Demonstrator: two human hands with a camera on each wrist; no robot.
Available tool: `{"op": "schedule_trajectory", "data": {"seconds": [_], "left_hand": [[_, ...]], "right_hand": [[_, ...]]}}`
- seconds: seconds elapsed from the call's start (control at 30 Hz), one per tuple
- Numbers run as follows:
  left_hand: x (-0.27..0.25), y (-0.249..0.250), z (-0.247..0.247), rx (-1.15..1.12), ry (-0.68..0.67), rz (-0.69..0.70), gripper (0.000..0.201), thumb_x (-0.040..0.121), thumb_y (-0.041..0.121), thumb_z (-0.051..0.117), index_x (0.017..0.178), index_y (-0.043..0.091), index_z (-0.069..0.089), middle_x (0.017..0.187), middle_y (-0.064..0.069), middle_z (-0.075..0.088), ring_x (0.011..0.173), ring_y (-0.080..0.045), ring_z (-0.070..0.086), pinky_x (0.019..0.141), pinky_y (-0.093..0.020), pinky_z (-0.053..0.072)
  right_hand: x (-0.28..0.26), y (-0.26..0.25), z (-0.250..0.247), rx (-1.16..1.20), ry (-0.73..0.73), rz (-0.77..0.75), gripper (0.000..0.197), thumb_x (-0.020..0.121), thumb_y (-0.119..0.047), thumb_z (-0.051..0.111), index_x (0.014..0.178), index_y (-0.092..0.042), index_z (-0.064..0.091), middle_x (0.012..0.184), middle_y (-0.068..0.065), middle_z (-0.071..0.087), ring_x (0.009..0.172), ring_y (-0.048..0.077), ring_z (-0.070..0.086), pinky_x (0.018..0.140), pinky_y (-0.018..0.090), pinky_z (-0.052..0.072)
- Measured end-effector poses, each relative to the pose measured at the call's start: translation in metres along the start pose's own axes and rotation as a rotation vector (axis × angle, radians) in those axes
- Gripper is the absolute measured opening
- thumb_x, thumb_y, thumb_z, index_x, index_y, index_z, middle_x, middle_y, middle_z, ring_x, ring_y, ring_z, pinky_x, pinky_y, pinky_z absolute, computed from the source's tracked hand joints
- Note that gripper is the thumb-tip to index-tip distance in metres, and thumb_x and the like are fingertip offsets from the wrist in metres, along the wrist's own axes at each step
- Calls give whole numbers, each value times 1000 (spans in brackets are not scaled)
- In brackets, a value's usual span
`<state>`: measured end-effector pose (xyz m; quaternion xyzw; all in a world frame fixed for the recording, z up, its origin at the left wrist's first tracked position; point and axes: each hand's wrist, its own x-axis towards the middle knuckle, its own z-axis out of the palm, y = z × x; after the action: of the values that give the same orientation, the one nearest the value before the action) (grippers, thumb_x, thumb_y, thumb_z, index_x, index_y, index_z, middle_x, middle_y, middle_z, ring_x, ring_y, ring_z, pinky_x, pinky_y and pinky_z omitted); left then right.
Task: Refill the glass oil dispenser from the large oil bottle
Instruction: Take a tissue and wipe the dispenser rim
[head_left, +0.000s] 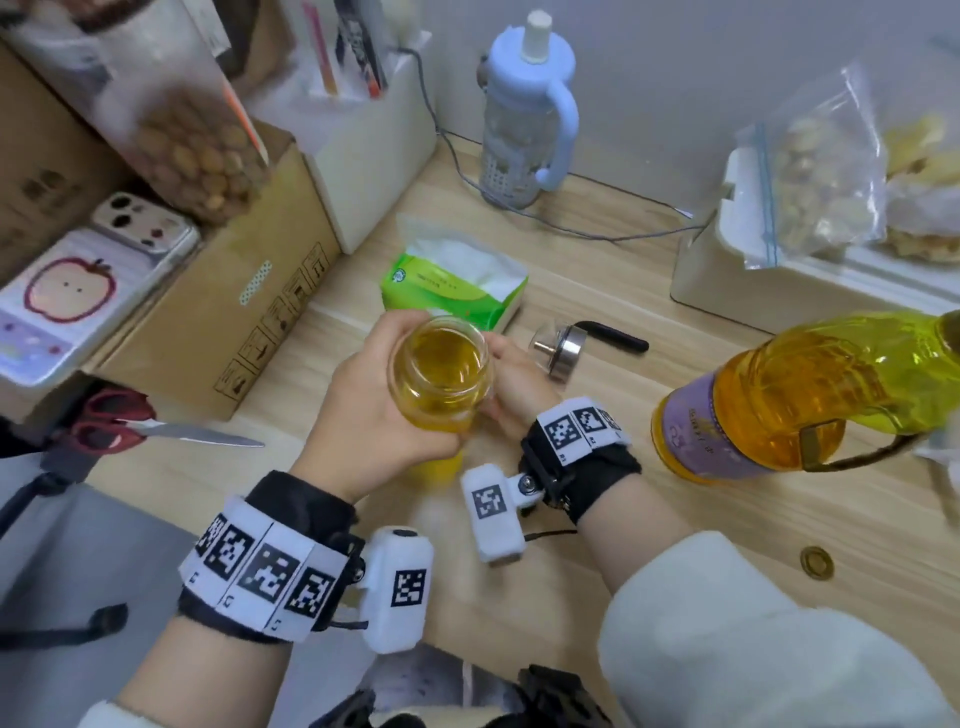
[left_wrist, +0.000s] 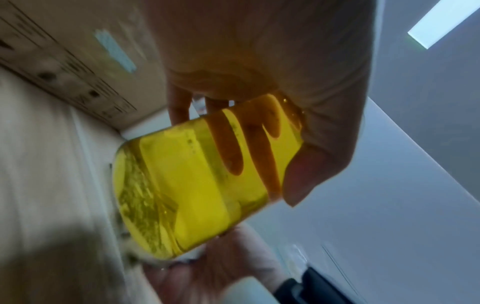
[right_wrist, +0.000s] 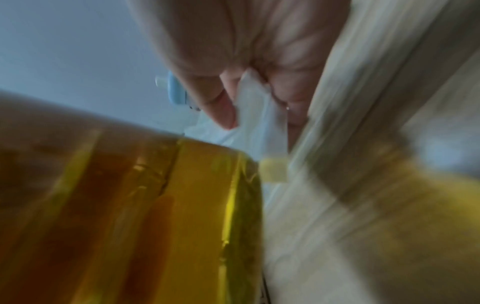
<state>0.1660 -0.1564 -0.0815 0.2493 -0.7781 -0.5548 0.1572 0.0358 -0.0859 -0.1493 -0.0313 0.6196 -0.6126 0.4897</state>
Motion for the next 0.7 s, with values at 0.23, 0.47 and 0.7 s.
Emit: {"op": "schedule_trajectory", "data": {"seconds": [0.23,0.47,0.7], "left_hand": [[10,-11,-17,-18,34,-24,78,34,23,78,104,36,48,97,12,64,90,-6,60,82,-27,47],[25,-16,10,-87,-90,-9,77,31,28,77,99,46,46,95,29,59,95,0,58,83,-17,43],[29,-15,33,-139,-170,-12,74,37,9,79,97,37,46,89,29,61,85,1,59,77,-17,47]], "right_hand": [[2,-11,-2,-498,58,-100,35,77,-16,66,112,-18,65,101,14,66,84,18,60,75,29,47],[-14,-37,-57,-1309,473,-258,47,78,-19,62,123,-25,54,125,6,47,120,25,43,99,39,37],[-4,-22,-62,-1664,382,-160,50,83,-9,54,129,-13,37,128,15,43,113,35,47,87,40,40]]}}
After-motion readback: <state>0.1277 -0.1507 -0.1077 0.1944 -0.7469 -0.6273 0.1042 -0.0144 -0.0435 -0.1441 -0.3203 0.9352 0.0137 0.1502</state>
